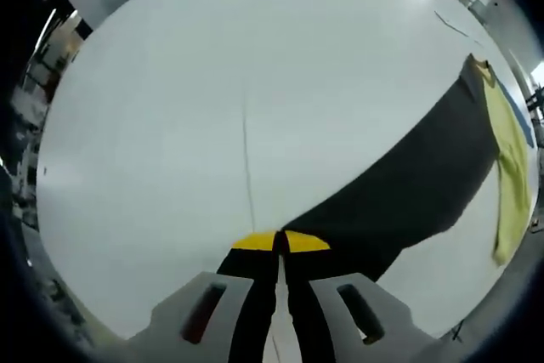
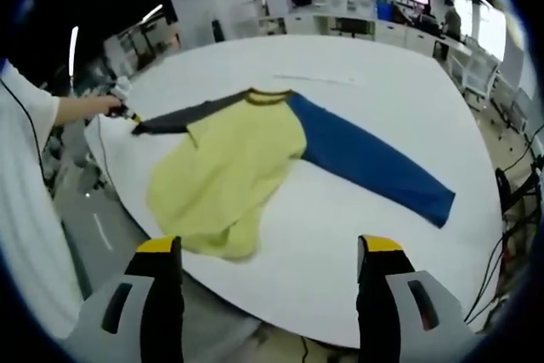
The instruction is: Fold the garment on the visible template until the final outline fits inside the template.
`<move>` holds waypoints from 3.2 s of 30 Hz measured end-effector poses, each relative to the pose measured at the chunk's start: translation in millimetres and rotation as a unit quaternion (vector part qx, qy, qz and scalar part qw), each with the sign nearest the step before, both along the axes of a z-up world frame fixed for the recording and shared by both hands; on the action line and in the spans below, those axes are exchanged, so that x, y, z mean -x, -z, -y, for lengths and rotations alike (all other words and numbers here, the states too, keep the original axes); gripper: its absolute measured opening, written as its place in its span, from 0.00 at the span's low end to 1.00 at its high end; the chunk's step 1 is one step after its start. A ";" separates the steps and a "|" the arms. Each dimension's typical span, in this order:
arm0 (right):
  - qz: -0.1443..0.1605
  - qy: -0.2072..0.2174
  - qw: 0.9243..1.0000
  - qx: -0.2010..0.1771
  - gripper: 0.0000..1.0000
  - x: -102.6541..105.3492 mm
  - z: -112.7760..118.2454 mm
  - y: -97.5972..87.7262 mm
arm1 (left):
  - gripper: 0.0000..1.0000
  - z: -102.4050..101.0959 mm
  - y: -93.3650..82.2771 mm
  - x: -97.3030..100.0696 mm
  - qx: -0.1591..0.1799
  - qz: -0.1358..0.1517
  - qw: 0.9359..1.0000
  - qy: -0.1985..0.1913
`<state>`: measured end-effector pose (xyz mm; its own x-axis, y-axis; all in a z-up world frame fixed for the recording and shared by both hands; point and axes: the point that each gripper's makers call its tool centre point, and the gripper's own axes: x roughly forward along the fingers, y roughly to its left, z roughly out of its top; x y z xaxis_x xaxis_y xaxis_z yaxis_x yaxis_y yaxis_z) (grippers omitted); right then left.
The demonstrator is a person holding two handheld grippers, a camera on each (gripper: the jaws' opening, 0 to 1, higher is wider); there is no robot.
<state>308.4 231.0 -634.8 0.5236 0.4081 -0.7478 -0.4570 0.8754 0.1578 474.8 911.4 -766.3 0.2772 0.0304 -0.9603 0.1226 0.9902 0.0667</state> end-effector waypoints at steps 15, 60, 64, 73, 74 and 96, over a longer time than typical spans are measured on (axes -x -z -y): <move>-0.002 0.001 1.000 0.001 0.84 -0.3 0.6 2.1 | 0.00 -5.8 0.2 -2.6 -0.004 0.006 1.000 -0.006; 0.018 -0.012 1.000 -0.010 0.84 3.0 -3.1 -8.7 | 0.16 24.0 -29.0 12.1 0.027 0.083 0.996 -0.026; 0.027 -0.011 1.000 -0.012 0.84 4.3 0.3 -14.7 | 0.18 34.2 -37.2 18.9 0.033 0.085 0.996 -0.020; 0.048 -0.010 0.999 -0.017 0.84 1.1 6.2 -23.3 | 0.26 54.4 -54.6 36.0 0.062 0.099 0.993 -0.001; 0.048 -0.010 0.999 -0.018 0.84 2.1 6.4 -22.8 | 0.28 58.2 -56.4 40.0 0.067 0.098 0.993 0.004; 0.072 -0.020 0.997 -0.033 0.84 12.5 7.4 -34.7 | 0.44 93.4 -80.1 86.8 0.080 0.093 0.988 0.090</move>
